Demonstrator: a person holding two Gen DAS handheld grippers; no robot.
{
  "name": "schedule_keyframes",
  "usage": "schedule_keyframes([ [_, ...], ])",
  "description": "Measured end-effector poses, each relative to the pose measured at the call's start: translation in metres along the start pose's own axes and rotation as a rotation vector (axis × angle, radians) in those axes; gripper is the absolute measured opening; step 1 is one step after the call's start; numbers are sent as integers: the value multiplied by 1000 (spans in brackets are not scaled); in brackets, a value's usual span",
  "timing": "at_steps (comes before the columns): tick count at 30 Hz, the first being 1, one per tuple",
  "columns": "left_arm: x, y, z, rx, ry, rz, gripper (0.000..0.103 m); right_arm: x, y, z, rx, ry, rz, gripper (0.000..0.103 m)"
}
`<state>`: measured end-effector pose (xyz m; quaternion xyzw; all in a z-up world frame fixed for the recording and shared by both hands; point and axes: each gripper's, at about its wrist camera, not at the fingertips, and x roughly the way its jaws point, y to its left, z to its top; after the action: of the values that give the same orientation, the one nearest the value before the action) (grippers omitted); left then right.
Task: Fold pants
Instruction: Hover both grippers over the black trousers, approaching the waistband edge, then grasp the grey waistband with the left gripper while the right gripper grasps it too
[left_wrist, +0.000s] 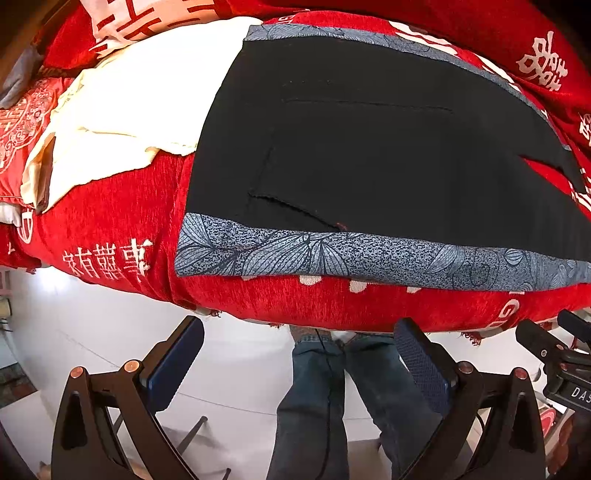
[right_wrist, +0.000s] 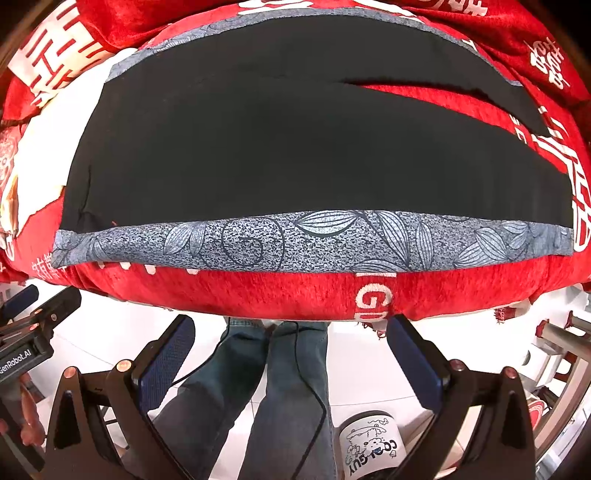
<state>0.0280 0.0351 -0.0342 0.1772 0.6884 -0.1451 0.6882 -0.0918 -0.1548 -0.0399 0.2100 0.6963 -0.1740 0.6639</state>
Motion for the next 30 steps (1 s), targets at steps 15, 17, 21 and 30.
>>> schedule_keyframes([
  [15,2,-3,-1,3,4,3,103,1,-2,-2,11,1,3,103],
  [17,2,-2,-1,1,4,0,103,2,-3,-2,17,2,6,103],
  [21,4,4,-1,-16,7,-10,103,3,-4,-3,23,2,15,103],
  [30,11,19,1,-71,21,-49,103,6,-5,-3,35,5,26,103],
])
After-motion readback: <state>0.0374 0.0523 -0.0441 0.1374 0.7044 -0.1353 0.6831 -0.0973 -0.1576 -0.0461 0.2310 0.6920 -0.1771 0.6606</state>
